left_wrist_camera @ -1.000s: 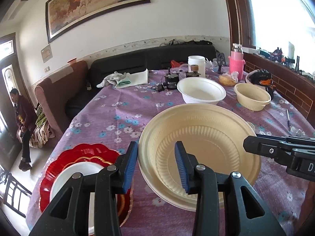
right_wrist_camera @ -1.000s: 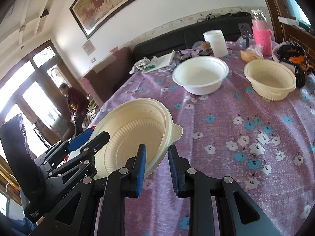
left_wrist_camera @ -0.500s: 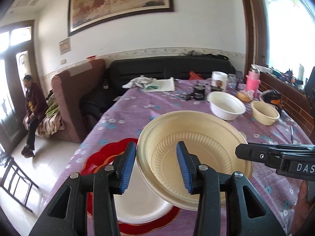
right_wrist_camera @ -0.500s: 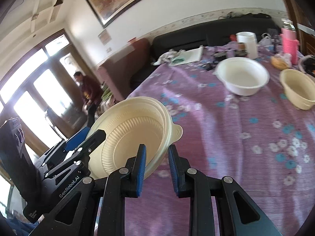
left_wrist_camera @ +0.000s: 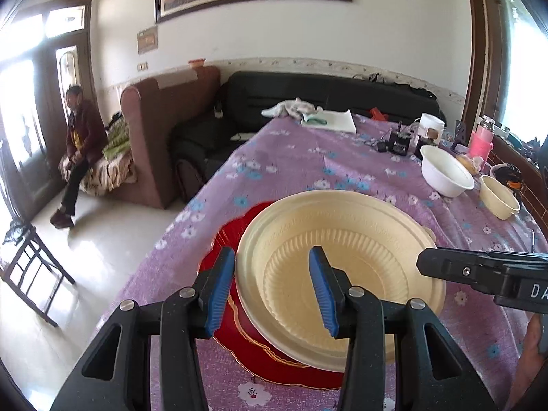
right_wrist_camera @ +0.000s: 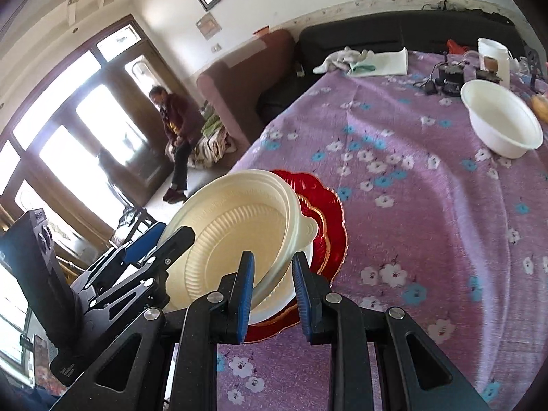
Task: Organize plates and bowls
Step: 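Lower the beige bowl into the white bowl and open both grippers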
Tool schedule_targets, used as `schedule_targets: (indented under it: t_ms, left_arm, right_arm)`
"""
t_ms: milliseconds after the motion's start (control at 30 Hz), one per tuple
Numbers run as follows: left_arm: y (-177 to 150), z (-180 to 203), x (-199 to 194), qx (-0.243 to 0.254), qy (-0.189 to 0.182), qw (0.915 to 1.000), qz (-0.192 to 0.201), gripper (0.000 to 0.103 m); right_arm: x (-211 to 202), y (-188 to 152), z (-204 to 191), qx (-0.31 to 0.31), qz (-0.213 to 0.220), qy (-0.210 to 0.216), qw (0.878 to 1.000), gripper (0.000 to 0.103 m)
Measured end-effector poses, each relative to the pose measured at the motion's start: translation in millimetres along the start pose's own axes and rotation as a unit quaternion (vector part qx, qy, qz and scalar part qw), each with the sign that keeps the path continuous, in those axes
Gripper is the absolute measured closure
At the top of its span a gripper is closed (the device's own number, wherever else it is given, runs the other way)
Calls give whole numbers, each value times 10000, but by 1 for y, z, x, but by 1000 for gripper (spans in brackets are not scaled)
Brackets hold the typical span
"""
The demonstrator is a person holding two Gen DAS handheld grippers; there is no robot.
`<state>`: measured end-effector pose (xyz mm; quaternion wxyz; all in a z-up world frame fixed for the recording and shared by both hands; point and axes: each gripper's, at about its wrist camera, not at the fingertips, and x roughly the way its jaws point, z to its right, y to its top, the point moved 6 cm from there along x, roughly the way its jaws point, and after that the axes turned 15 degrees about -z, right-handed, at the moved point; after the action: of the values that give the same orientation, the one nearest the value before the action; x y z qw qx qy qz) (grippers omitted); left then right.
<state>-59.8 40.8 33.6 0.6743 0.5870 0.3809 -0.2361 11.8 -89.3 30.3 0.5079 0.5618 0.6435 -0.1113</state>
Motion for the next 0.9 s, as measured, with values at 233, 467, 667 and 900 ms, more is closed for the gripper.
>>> schedule_targets:
  t_ms: [233,467,667,900]
  left_arm:
    - [-2,1,13,-8,15,10000,-75,60]
    - [-1,2,14,-10,55,10000,-63,58]
    - [0,3,12,27,125,9999,14,50]
    - [2,7,-1,92,322,9991,246,40]
  right_arm:
    - [11,1,4,-8,-18,-220,9998,77]
    - [13,0,4,-59,-4,-241,9997,76]
    - [8,-5,1,-81,-59,-122,9999,73]
    - [-3,-8,-6,-196,55,-114,9997,67]
